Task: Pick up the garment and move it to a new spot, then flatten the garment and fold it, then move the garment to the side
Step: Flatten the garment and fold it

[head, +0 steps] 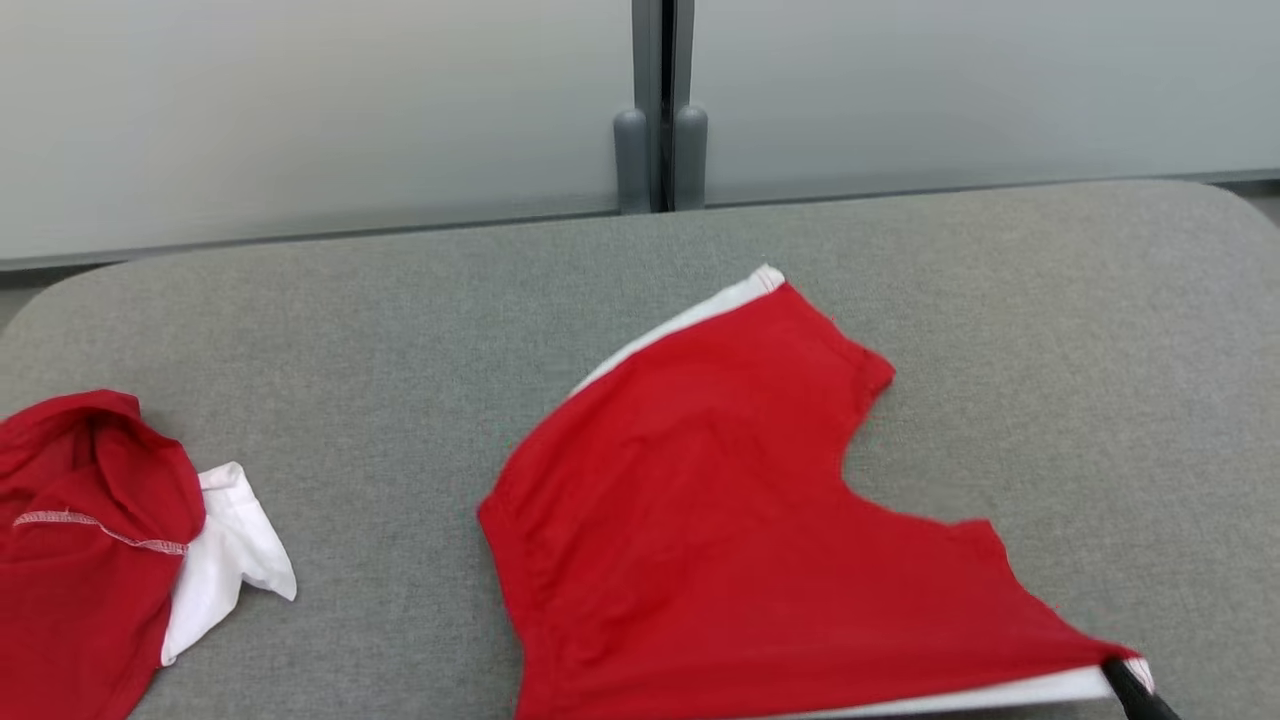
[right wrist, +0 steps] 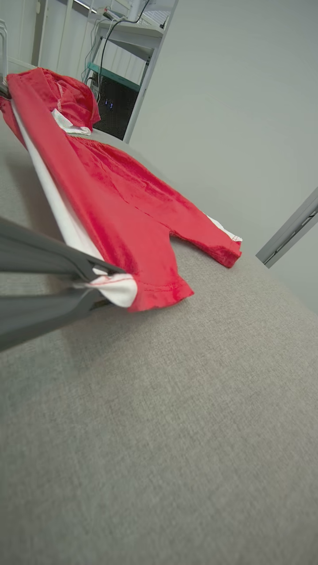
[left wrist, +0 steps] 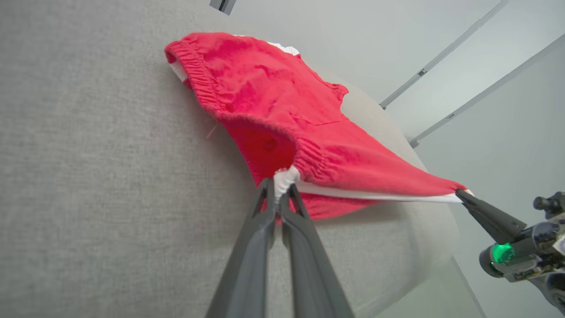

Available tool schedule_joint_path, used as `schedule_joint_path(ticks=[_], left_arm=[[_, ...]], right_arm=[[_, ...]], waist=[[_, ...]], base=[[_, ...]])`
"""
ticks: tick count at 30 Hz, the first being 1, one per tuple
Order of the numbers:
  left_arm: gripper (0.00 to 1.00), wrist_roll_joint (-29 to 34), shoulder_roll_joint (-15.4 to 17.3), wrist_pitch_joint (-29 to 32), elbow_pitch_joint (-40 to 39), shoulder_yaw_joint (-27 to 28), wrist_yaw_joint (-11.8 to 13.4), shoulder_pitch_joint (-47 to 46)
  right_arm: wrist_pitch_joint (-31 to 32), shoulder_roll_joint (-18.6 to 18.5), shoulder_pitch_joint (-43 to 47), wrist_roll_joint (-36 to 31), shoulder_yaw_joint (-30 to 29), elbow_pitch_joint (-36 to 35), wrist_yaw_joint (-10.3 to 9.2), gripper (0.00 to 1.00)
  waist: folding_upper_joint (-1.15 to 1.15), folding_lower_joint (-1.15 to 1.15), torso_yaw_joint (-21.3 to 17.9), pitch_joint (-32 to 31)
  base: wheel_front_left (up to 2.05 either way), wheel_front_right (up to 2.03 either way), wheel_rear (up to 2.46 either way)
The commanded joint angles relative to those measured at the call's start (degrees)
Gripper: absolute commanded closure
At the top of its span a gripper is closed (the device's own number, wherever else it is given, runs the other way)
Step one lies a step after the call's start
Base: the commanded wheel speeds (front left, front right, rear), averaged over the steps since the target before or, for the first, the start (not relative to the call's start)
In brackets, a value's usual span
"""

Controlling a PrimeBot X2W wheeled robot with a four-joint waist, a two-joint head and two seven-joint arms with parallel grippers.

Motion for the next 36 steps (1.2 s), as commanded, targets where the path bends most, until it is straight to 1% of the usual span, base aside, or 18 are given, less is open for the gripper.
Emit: schedule_joint_path(ticks=[1, 3, 6, 10, 13, 18, 23, 24, 25, 31, 36], left_arm=[[1.0, 0.0, 0.8, -0.4, 0.1, 1.2, 0.7, 1.3], [1.0, 0.4, 0.2, -0.5, -0.7, 2.1, 0.9, 4.6], [1.0, -0.1, -0.8, -0.5, -2.3, 3.0, 0.4, 8.2], [1.0, -0.5, -1.4, -0.5, -3.4, 3.2, -0.4, 8.4], [1.0, -0.8, -1.8, 0.6, -4.8, 3.3, -1.3, 5.4], [1.0, -3.0, -2.9, 5.4, -7.4, 3.0, -3.5, -0.8], [1.0, -5.2, -4.7, 9.4, -6.8, 3.2, -4.8, -7.4], [1.0, -6.2, -5.8, 10.4, -6.3, 3.5, -4.7, -9.6], [1.0, -6.7, -6.4, 10.8, -6.0, 3.8, -4.6, -10.6], [1.0, -7.6, -8.4, 12.7, -3.4, 3.9, -4.7, -15.5], [1.0, -8.0, -9.4, 13.4, -1.3, 3.9, -5.4, -17.7]], right_arm=[[0.0, -0.8, 1.2, -0.1, -1.8, -0.2, -0.23, 1.0], [0.8, -0.9, 4.5, -0.1, -3.6, -1.4, -0.28, 1.0], [2.2, -0.7, 6.6, -0.2, -5.8, -3.3, -0.33, 1.0], [4.9, -0.2, 4.2, -1.6, -6.4, -4.6, -0.33, 1.0], [7.5, -0.4, -1.2, -3.8, -5.3, -4.9, -0.26, 1.0], [12.7, -1.1, -13.2, -6.8, -4.4, -4.5, -0.13, 1.0], [19.5, -1.8, -25.9, -10.2, -4.3, -1.1, -0.12, 1.0], [22.2, -2.1, -30.2, -12.3, -3.9, 0.8, -0.12, 1.0], [23.3, -1.9, -32.2, -13.2, -3.7, 1.9, -0.12, 1.0], [27.6, -1.1, -40.7, -17.5, -2.3, 6.5, -0.12, 1.0], [29.3, -1.0, -44.2, -19.6, -1.4, 9.0, -0.12, 1.0]], waist=[[0.0, 0.0, 0.7, -2.2], [0.0, 0.0, 1.1, -2.9], [0.0, 0.0, 1.5, -2.8], [0.0, 0.0, 2.2, -1.4], [0.0, 0.0, 3.1, 1.3], [0.0, 0.0, 6.6, 6.5], [0.0, 0.0, 10.4, 10.4], [0.0, 0.0, 11.6, 11.6], [0.0, 0.0, 12.2, 12.0], [0.0, 0.0, 14.7, 14.2], [0.0, 0.0, 15.5, 15.1]], base=[[0.0, 0.0, 0.0], [0.0, 0.0, 0.0], [0.0, 0.0, 0.0], [0.0, 0.0, 0.0], [0.0, 0.0, 0.0], [0.0, 0.0, 0.0], [0.0, 0.0, 0.0], [0.0, 0.0, 0.0], [0.0, 0.0, 0.0], [0.0, 0.0, 0.0], [0.0, 0.0, 0.0]])
